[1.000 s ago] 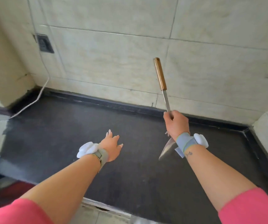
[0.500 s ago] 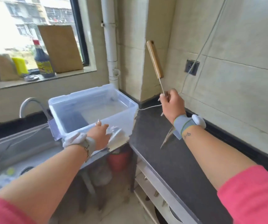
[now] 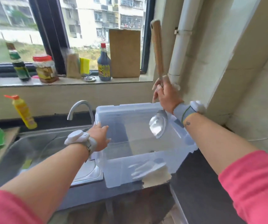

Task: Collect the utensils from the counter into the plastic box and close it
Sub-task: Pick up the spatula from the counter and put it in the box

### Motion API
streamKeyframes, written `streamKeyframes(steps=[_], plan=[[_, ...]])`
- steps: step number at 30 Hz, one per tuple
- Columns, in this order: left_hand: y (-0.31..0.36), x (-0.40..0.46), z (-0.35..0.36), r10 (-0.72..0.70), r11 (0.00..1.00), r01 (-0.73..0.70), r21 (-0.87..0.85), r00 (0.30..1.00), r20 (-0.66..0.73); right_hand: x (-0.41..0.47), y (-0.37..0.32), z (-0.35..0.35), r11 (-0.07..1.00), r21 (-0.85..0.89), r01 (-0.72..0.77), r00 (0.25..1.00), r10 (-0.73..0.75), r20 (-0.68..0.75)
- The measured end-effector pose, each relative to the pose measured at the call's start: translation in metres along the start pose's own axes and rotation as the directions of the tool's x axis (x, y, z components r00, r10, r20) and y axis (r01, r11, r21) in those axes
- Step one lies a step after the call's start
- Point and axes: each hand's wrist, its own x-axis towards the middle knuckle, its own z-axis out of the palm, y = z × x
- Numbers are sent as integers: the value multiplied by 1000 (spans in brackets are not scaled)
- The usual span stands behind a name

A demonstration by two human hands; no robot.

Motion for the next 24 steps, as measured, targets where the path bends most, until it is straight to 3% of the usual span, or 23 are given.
streamKeyframes(steps=[2, 4, 8, 11, 15, 20, 24], plan=[[-2, 13, 0, -26, 1000, 26, -1, 1000, 14, 0, 24, 19, 961, -267, 71, 985, -25, 173], [-4, 42, 3, -82, 996, 83, -28, 996, 29, 6, 58, 49, 868, -456, 197, 921, -4, 389], [-14, 66, 10, -135, 987, 139, -78, 990, 49, -15, 113, 113, 947, -232, 223, 729, -4, 685], [-20, 77, 13, -137, 987, 138, -88, 990, 15, -26, 138, 137, 831, -346, 435, 619, 3, 785], [-21, 92, 14, -167, 980, 166, -112, 986, -3, -39, 146, 166, 656, -254, 711, 358, -26, 933], [-21, 99, 13, -138, 984, 131, -122, 989, -48, -48, 138, 202, 663, -217, 716, 151, 157, 976], [-24, 98, 12, -126, 982, 120, -149, 992, -30, -54, 133, 209, 657, -255, 709, 92, 272, 958]])
